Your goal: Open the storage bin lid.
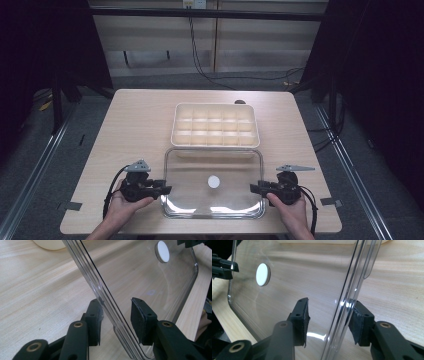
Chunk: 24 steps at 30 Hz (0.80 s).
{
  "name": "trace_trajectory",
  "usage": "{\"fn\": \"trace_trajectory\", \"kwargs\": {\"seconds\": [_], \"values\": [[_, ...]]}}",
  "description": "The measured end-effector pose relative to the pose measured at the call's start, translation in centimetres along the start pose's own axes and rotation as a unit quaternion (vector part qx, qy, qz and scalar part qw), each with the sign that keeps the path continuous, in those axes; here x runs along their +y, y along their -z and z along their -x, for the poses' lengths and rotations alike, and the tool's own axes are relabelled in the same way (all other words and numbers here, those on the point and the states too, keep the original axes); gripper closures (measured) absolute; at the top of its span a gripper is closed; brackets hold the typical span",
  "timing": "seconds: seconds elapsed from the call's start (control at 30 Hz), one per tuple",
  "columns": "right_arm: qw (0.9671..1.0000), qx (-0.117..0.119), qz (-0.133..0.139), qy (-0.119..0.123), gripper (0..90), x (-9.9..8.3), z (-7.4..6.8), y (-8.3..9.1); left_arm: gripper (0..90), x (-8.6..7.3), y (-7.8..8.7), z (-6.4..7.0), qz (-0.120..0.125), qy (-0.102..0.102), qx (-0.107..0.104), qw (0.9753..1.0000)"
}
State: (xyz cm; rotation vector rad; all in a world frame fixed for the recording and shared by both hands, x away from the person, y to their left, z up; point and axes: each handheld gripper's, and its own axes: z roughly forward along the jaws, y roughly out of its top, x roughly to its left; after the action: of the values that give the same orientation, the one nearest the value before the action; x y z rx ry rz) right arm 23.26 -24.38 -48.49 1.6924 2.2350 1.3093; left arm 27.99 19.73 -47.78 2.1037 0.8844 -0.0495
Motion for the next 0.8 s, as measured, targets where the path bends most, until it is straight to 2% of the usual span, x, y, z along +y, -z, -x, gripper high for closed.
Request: {"fn": "trace_trajectory", "kwargs": {"seconds": [0.1,0.23,0.33,0.47,0.6,0.8], "values": [[1.0,-0.004,-0.005,0.001,52.2,0.0,0.1,-0.2,60.1,0.1,-0.3,-0.2,-0.003,0.001,0.006,1.0],[0.9998,-0.015,-0.012,0.004,49.1,0.1,0.3,-0.6,61.0,0.2,-0.6,-0.2,-0.013,-0.009,0.024,0.9996],[0.9996,-0.018,-0.02,0.002,48.0,0.0,0.5,-0.8,61.0,0.1,-0.8,-0.5,-0.013,-0.003,0.01,0.9999],[0.9996,-0.018,-0.022,0.005,46.4,0.1,0.6,-0.9,60.8,0.1,-0.8,-0.5,-0.016,-0.001,0.01,0.9998],[0.999,-0.029,-0.031,0.012,42.5,0.0,0.4,-1.2,59.8,-0.1,-0.9,-0.6,-0.021,0.003,0.006,0.9997],[0.9988,-0.037,-0.026,0.017,41.9,0.0,0.4,-1.3,59.5,-0.2,-1.0,-0.8,-0.022,0.006,0.0,0.9997]]}}
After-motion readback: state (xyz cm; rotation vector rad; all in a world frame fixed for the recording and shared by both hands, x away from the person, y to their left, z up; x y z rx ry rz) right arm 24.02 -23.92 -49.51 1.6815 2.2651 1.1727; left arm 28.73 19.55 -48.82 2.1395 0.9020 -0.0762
